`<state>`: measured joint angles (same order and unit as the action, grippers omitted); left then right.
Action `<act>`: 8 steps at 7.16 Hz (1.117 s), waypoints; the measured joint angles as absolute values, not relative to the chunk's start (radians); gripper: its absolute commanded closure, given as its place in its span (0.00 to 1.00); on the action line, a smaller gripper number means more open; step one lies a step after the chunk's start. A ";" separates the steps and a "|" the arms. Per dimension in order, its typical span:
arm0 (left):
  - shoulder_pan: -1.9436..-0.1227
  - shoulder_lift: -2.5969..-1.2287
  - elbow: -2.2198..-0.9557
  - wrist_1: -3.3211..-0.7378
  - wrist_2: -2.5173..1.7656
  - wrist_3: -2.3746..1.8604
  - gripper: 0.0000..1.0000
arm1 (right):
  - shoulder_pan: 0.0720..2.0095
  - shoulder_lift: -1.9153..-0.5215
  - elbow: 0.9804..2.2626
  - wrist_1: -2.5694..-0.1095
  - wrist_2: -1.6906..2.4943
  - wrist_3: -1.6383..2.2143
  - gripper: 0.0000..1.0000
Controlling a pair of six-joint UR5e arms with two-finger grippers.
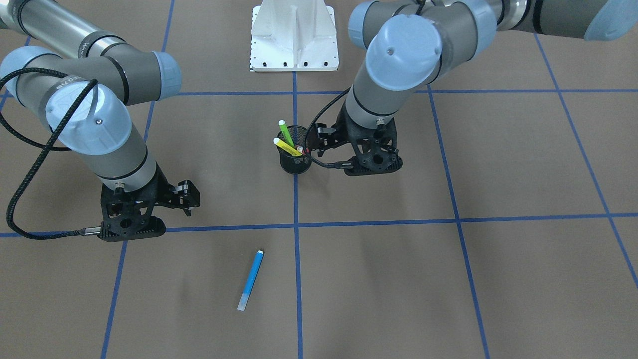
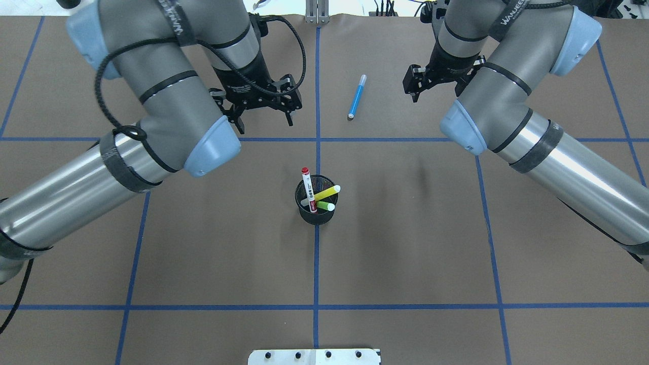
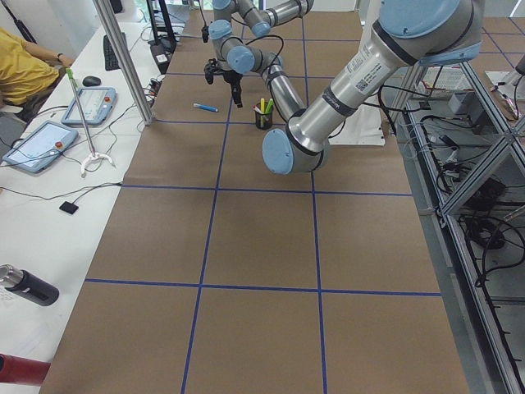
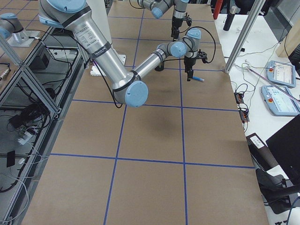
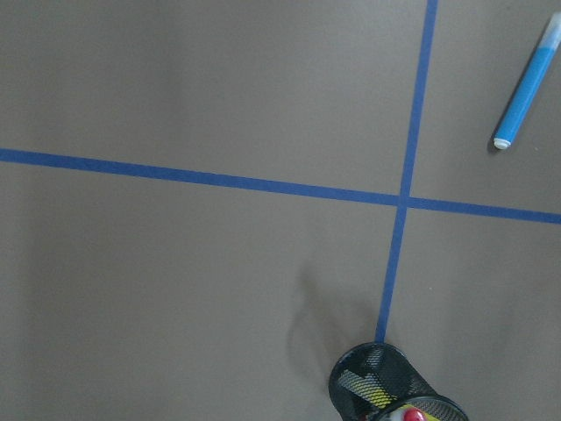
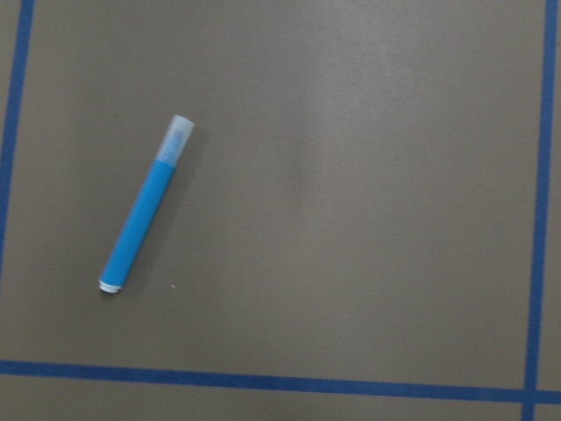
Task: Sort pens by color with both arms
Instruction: 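Open the right gripper and raise it while the left arm reaches toward the cup, then lower the left gripper into the cup and grasp the red-capped white marker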
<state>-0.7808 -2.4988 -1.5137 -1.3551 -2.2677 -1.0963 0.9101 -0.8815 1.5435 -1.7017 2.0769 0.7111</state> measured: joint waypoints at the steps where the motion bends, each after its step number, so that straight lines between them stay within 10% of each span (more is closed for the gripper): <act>1: -0.759 -2.554 -1.427 -1.350 -2.262 -1.098 0.03 | 0.912 -0.888 1.552 -1.705 2.083 0.705 0.01; 3: -0.719 -2.593 -1.341 -1.351 -2.261 -1.098 0.40 | 0.913 -0.892 1.555 -1.706 2.086 0.703 0.01; 8: -0.654 -2.592 -1.322 -1.354 -2.263 -1.093 0.55 | 0.912 -0.898 1.554 -1.703 2.085 0.703 0.01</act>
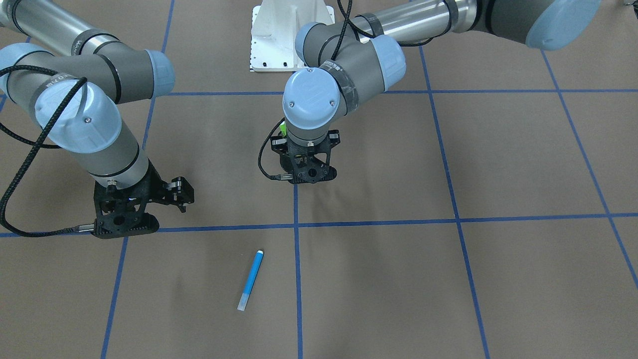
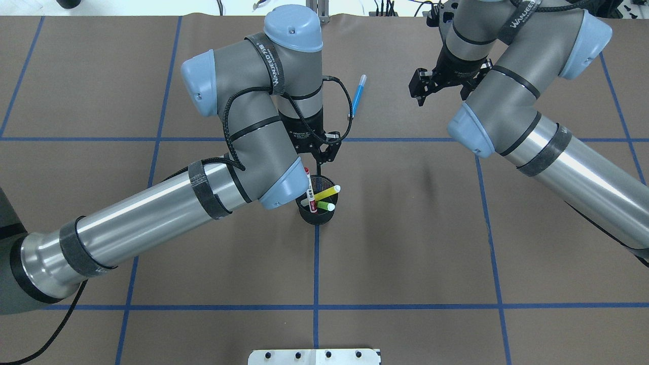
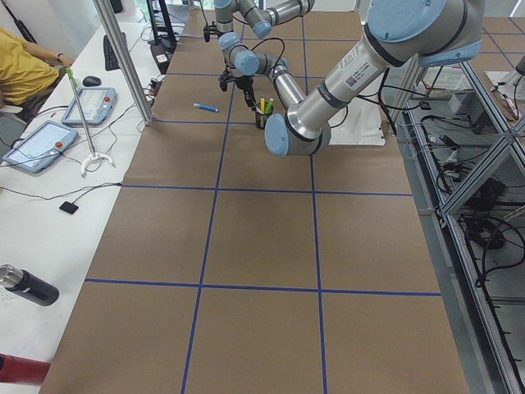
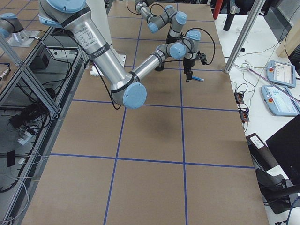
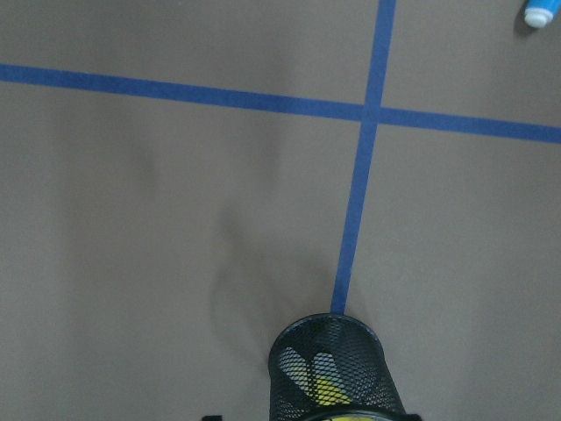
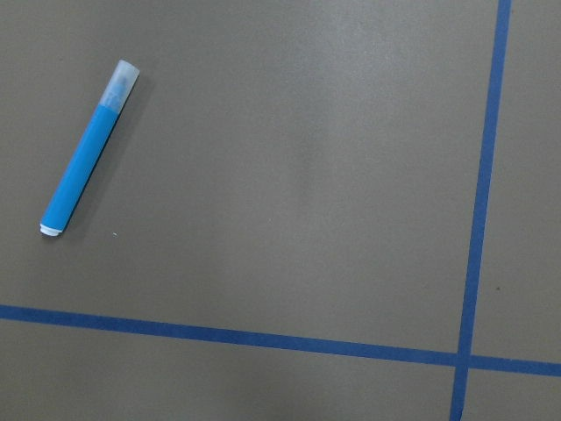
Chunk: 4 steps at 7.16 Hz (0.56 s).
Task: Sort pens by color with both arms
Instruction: 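Lower the left gripper into the cup and grasp the red-capped white marker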
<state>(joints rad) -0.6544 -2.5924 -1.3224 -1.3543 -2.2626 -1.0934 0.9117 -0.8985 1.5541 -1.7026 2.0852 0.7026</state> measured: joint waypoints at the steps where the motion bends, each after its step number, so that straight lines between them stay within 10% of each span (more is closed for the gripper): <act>1: -0.653 -2.591 -1.322 -1.355 -2.263 -1.089 0.58 | 0.911 -0.899 1.554 -1.702 2.085 0.703 0.01; 4: -0.652 -2.589 -1.324 -1.356 -2.263 -1.082 0.64 | 0.908 -0.899 1.554 -1.700 2.083 0.703 0.01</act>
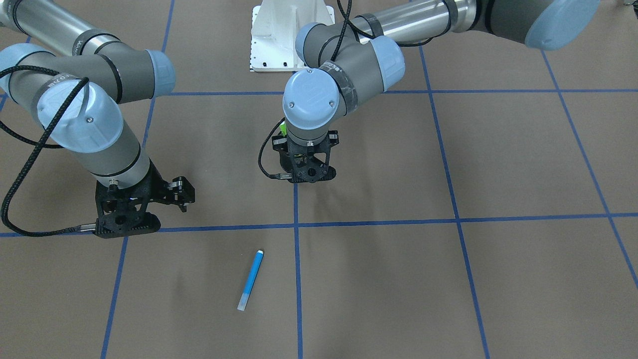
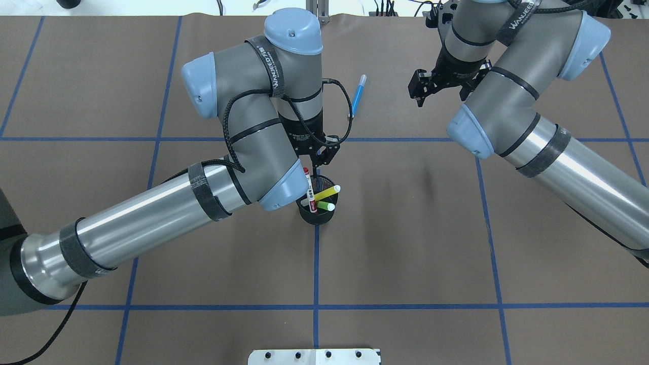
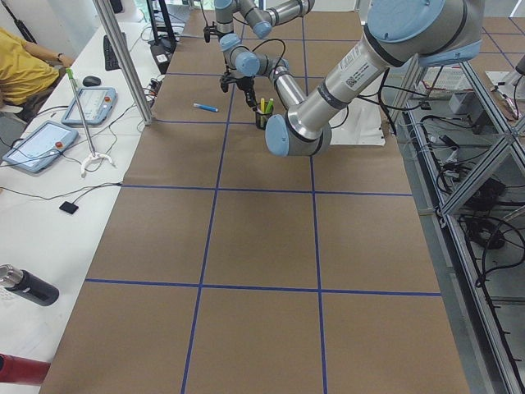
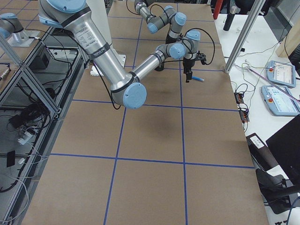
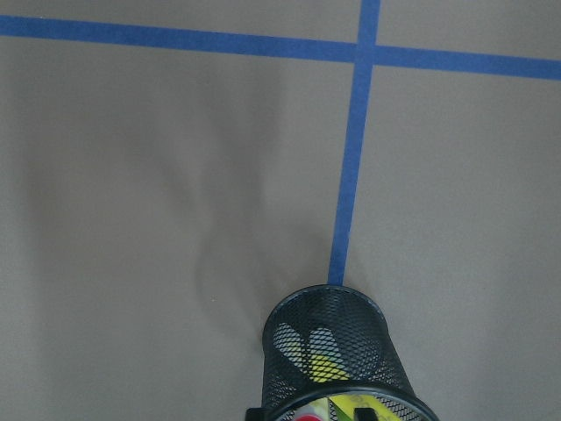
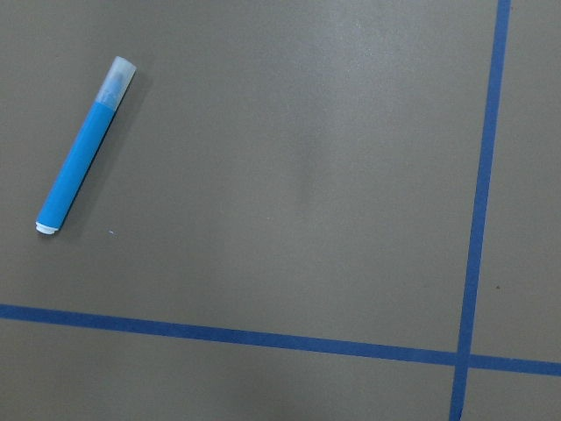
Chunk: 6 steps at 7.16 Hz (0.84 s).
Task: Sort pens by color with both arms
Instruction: 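Lower the left gripper into the cup and grasp the red-capped white marker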
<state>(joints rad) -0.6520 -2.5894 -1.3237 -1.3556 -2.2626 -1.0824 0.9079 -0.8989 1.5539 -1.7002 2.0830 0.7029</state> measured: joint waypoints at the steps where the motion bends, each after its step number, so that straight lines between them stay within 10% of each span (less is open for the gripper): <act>1: -0.652 -2.589 -1.325 -1.356 -2.262 -1.082 0.77 | 0.907 -0.899 1.554 -1.700 2.082 0.703 0.01; 6: -0.653 -2.589 -1.348 -1.355 -2.261 -1.081 0.99 | 0.907 -0.897 1.553 -1.700 2.082 0.703 0.01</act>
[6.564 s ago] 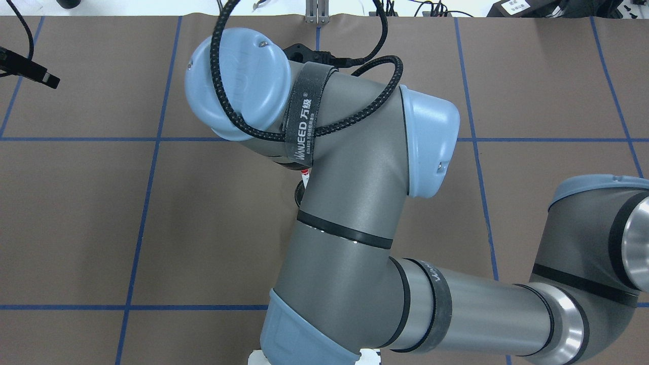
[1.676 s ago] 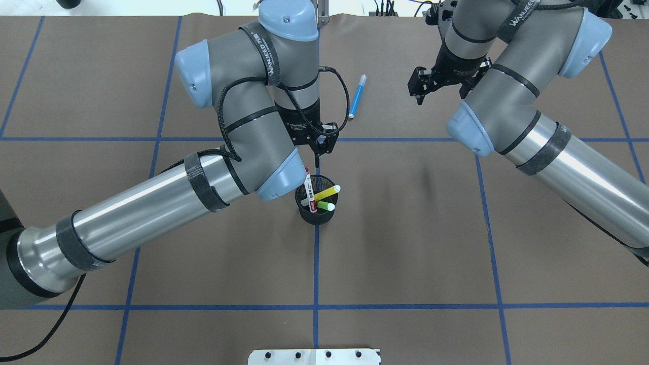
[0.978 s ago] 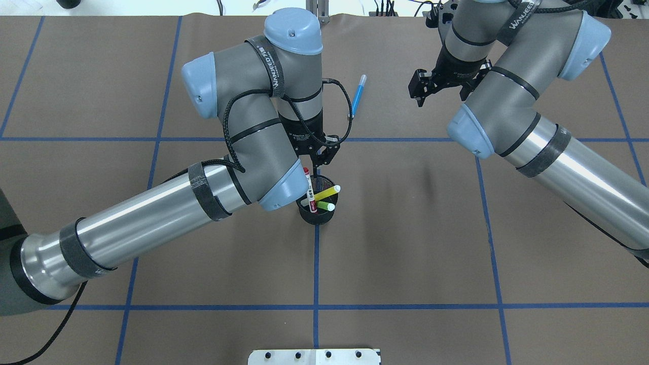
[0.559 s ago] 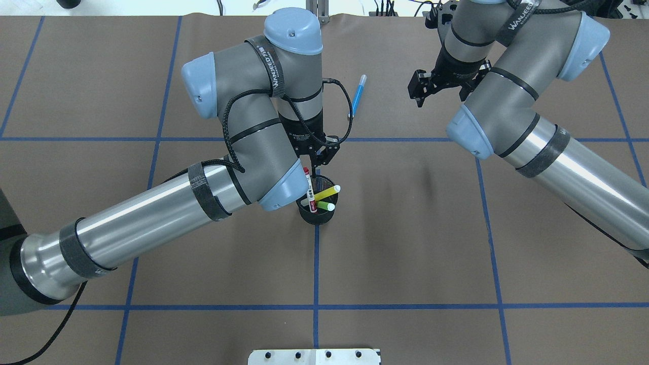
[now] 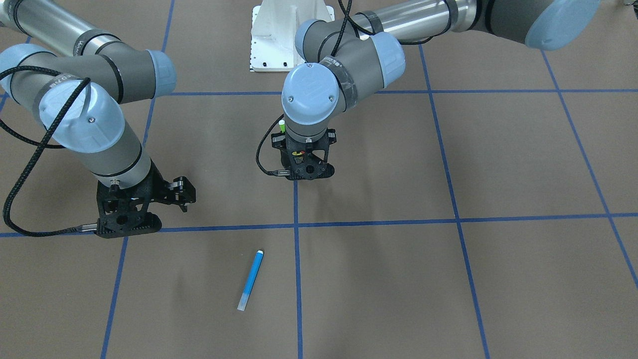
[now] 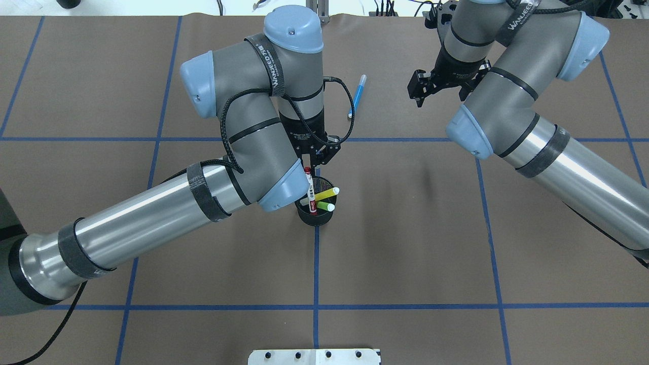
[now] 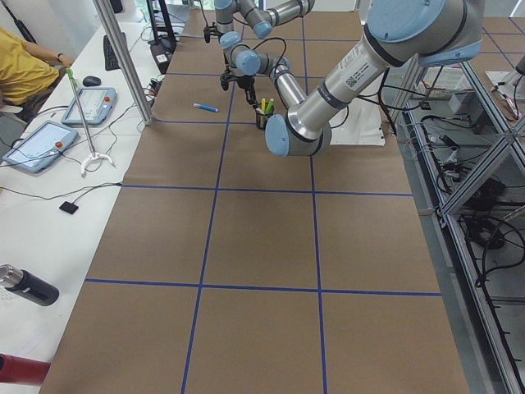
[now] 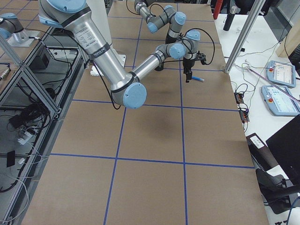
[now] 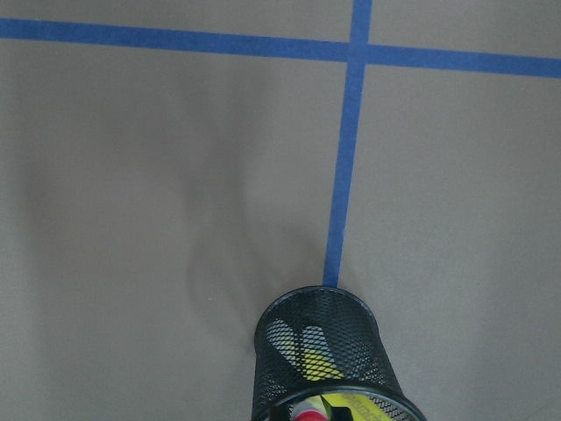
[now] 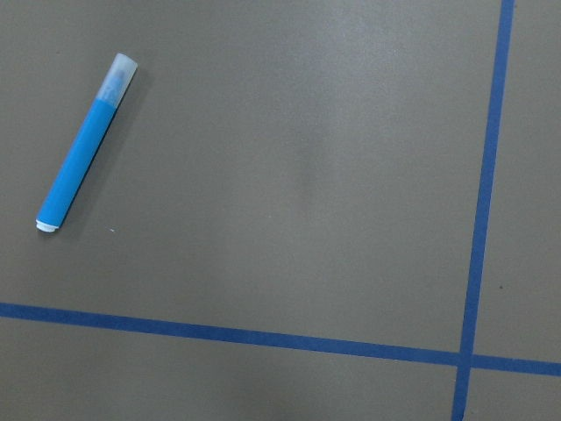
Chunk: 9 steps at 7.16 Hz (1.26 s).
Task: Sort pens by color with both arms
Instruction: 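Lower the left gripper into the cup and grasp the red-capped white marker, then lift the red-capped marker and lay it beside the blue marker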
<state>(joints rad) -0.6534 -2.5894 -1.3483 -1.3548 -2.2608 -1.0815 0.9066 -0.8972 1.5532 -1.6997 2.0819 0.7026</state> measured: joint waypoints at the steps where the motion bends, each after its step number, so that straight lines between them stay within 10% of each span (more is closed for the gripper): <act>1: -0.656 -2.589 -1.370 -1.353 -2.259 -1.082 1.00 | 0.907 -0.896 1.554 -1.700 2.083 0.703 0.01; 9: -0.793 -2.501 -1.731 -1.412 -2.162 -1.085 1.00 | 0.907 -0.897 1.554 -1.700 2.084 0.702 0.01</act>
